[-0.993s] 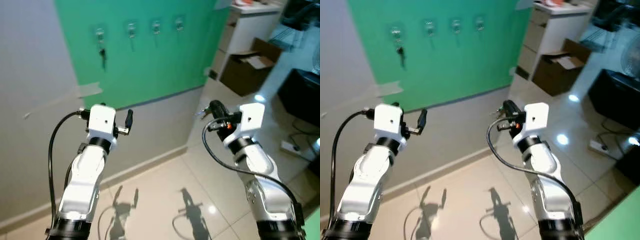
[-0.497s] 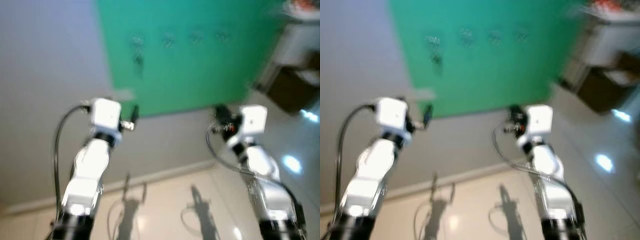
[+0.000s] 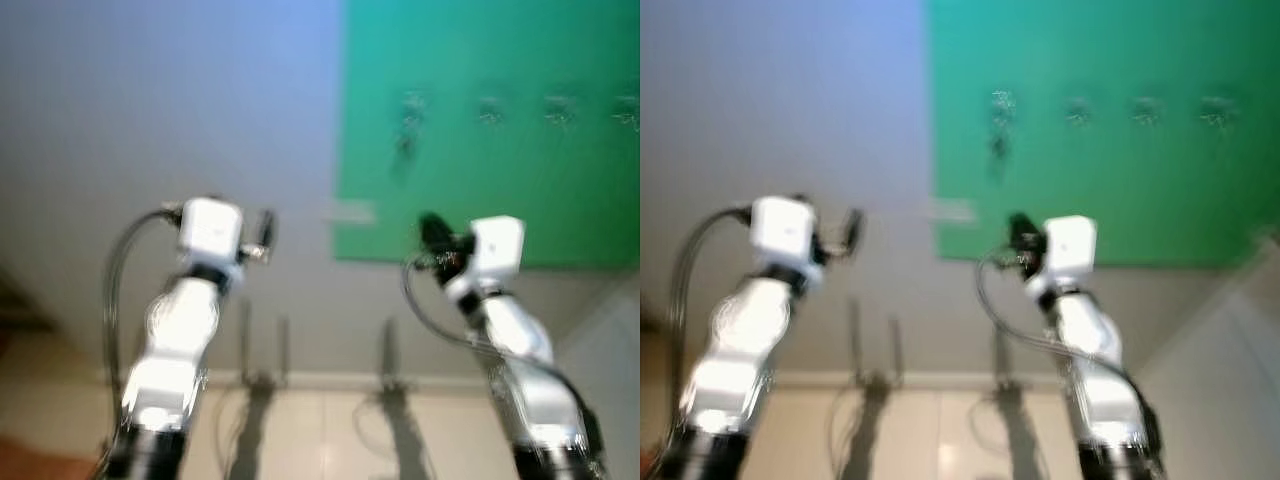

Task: Hang keys on a hook

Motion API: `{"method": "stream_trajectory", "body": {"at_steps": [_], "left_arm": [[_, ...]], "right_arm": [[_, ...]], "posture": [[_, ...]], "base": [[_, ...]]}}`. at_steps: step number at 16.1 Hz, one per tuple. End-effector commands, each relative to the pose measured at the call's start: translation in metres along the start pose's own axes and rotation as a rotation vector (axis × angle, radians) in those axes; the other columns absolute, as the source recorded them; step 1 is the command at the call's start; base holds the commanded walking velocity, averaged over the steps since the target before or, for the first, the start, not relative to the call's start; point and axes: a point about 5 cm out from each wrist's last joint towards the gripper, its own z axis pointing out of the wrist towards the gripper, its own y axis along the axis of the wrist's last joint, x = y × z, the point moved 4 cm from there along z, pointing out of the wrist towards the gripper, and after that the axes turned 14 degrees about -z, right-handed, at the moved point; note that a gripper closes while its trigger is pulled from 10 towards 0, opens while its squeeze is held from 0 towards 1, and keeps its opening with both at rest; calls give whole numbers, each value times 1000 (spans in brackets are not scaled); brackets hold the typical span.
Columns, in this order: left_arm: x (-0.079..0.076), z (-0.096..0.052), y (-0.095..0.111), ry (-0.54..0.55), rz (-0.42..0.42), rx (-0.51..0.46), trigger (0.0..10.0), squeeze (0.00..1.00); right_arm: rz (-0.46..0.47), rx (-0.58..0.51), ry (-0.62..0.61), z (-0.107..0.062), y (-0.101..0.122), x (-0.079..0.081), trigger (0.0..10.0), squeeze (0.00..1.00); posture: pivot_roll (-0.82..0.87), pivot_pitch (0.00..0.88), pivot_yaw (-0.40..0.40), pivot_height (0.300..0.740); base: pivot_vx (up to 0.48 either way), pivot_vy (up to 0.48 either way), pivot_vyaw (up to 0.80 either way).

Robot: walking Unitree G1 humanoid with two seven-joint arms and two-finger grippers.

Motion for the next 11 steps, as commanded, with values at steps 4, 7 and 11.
{"method": "stream_trajectory", "body": {"at_steps": [4,7,11], "left_arm": [[9,-1,4,23,23,-14,10000,0],[9,-1,4,27,38,-16,10000,0],[11,-1,6,32,47,-21,10000,0]], "right_arm": [[22,-47,1,3,12,0,10000,0],[12,-67,33,3,16,2,10000,0],[9,-76,52,5,18,8,10000,0]], "posture": [[-79,0,-27,740],[-78,0,-30,740],[-75,0,-26,740]], "base": [[0,0,0],[0,-239,0],[0,-426,283]]}}
